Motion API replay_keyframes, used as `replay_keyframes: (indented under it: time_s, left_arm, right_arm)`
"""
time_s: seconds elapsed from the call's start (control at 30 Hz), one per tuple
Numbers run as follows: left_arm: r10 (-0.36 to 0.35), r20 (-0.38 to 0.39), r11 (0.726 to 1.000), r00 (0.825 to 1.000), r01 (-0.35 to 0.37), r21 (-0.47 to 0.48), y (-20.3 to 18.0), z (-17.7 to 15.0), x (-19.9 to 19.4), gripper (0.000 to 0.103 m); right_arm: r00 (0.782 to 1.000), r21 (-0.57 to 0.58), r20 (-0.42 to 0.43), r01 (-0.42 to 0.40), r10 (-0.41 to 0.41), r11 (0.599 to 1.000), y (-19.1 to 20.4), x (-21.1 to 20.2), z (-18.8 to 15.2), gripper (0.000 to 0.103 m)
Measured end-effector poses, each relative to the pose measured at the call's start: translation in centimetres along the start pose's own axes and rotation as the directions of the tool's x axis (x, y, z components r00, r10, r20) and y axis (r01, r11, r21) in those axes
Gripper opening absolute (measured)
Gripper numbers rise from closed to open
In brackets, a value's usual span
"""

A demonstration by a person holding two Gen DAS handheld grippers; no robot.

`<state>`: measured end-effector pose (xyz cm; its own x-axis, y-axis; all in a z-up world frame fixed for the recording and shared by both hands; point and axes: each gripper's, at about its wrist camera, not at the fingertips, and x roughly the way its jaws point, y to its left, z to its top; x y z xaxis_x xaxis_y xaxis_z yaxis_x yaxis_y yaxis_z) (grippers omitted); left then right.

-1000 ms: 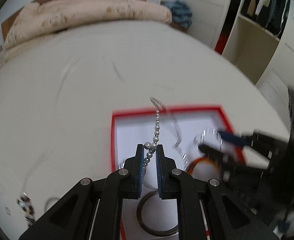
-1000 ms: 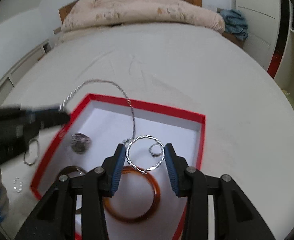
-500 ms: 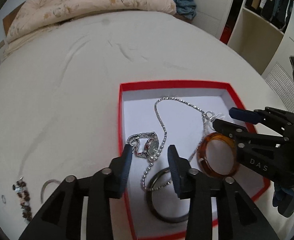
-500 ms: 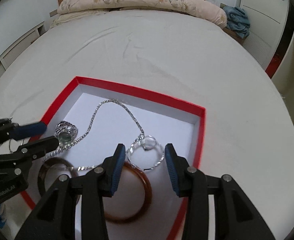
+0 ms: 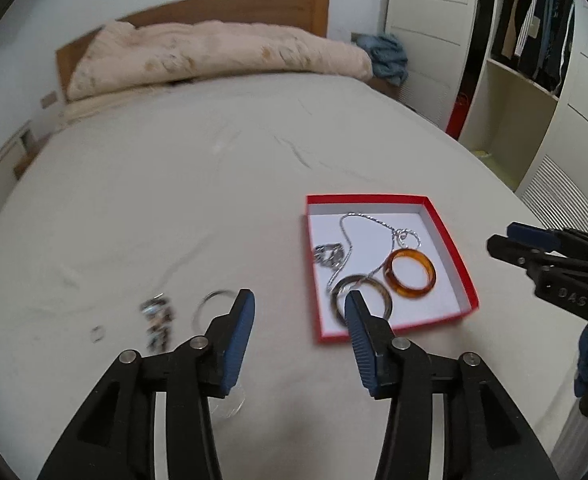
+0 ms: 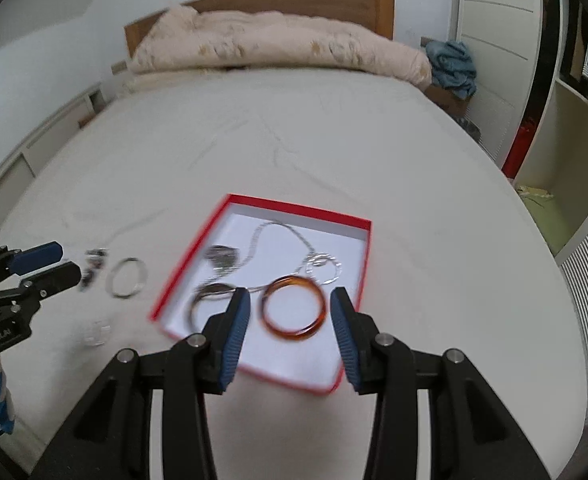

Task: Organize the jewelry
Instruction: 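Move both tools back toward the remaining jewelry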

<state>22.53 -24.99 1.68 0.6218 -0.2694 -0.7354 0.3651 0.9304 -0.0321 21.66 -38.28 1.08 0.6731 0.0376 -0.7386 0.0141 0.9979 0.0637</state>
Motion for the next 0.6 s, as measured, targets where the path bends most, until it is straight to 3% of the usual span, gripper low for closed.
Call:
replay_keyframes:
  time_s: [0.3,0.6]
  left_arm:
    - [0.076,0.064,0.997,0.995,-0.076,-0.014,2.7,-6.8,-10.3,0.047]
    - [0.128,0.136,0.992,0.982,-0.127,-0.021,3.6,-11.9,-17.2,0.047]
  right_arm:
    - [0.994,-0.033,0.061,-0.085,0.087,0.996,6.7,-8.9,-4.9,0.040]
    - [0.986,-0.042,0.088,-0.135,0.138,0.990,11.4,-13.2,-8.5,0.040]
